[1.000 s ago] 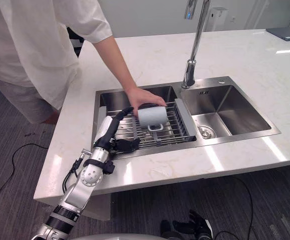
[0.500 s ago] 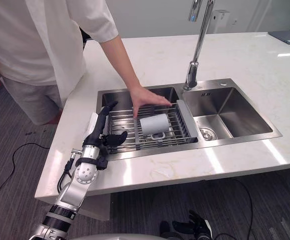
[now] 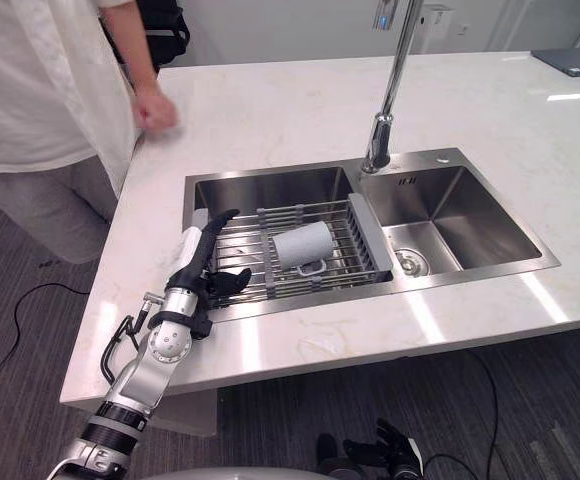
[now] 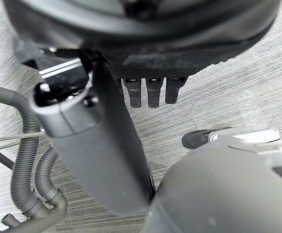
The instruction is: Walk over to the sink, pick up the cup, carry it to the dishwasher, place the cup inside the dishwasher, then close the dishwasher door
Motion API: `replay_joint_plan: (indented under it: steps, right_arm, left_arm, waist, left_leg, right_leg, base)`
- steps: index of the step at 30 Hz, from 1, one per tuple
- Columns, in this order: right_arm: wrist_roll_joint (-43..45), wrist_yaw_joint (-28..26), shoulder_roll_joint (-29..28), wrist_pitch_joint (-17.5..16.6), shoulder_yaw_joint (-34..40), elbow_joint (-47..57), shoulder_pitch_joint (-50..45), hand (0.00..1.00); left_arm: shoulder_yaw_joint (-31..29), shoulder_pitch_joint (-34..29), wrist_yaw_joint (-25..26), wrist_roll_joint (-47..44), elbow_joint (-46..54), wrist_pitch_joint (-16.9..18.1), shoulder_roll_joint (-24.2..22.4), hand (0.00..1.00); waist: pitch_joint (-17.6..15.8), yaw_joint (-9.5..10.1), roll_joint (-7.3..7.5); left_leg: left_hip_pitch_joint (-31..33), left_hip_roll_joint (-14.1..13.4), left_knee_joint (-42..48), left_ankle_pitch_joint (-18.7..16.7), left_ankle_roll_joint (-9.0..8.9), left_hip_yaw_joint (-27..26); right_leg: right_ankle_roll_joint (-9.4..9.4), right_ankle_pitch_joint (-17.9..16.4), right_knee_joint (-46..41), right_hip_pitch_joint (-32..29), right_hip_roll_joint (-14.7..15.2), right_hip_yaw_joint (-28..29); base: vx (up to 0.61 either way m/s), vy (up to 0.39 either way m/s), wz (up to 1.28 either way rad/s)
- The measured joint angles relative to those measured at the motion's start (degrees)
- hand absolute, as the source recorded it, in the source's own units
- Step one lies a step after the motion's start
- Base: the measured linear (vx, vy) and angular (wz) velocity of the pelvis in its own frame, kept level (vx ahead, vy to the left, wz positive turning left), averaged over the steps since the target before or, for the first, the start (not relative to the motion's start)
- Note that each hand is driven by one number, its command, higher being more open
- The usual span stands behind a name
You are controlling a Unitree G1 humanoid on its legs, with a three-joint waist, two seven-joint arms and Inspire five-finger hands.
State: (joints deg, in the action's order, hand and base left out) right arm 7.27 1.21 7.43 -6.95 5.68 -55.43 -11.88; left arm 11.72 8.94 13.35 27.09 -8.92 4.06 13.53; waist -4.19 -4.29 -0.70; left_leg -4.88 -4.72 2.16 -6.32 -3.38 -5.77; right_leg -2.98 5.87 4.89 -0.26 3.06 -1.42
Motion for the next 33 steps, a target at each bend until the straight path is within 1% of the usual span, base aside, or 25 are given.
replay_joint_plan:
  steps: [6, 14, 23, 29, 33]
  right_arm:
    - [0.0, 0.0, 0.0, 0.0, 0.0, 0.0, 0.0, 0.90]
    - [0.0, 0.0, 0.1, 0.0, 0.0, 0.0, 0.0, 0.90]
    - [0.0, -0.1, 0.6, 0.0, 0.0, -0.1, 0.1, 0.90]
    - [0.0, -0.3, 0.8, 0.0, 0.1, -0.3, 0.1, 0.90]
    - [0.1, -0.5, 0.9, 0.1, 0.4, -0.4, 0.0, 0.90]
  left_arm:
    - [1.2, 0.0, -0.4, -0.1, 0.8, 0.0, 0.0, 0.90]
    - [5.8, -0.1, -2.1, -0.2, 6.4, 1.0, -0.6, 0.90]
    - [9.4, 0.2, -2.7, -1.4, 6.5, 1.1, -1.3, 0.90]
    - [10.1, 2.9, -2.8, -1.3, 5.7, 1.1, -1.3, 0.90]
    - [10.1, 5.2, -2.8, -1.2, 2.4, 0.7, -1.4, 0.90]
  waist:
    - [0.0, 0.07, -0.06]
    - [-0.1, 0.00, -0.25]
    - [-0.3, -0.69, -1.26]
    - [-0.5, -1.20, -1.62]
    - [-0.8, -1.43, -2.07]
  left_leg:
    - [-0.1, 0.0, 0.0, 0.0, 0.00, 0.0]
    - [-0.2, 0.0, 0.2, 0.0, 0.01, 0.0]
    - [-0.6, 0.0, 0.2, 0.0, 0.00, -0.2]
    - [-1.3, 0.0, 0.1, -0.1, 0.02, -1.2]
    - [-1.9, 0.0, 0.0, -0.1, 0.00, -2.0]
  right_leg:
    - [0.00, 0.0, 0.0, 0.1, 0.0, 0.0]
    - [0.03, 0.0, 0.0, 0.3, 0.0, 0.0]
    - [0.05, 0.0, 0.0, 0.6, 0.0, 0.2]
    - [0.02, 0.3, 0.0, 0.8, -0.1, 1.2]
    - [-0.01, 0.5, 0.0, 1.0, -0.1, 1.9]
  base:
    - [0.00, 0.000, 0.00]
    - [0.00, 0.000, 0.00]
    - [0.00, 0.000, 0.00]
    - [0.00, 0.001, -0.09]
    - [-0.03, 0.006, -0.11]
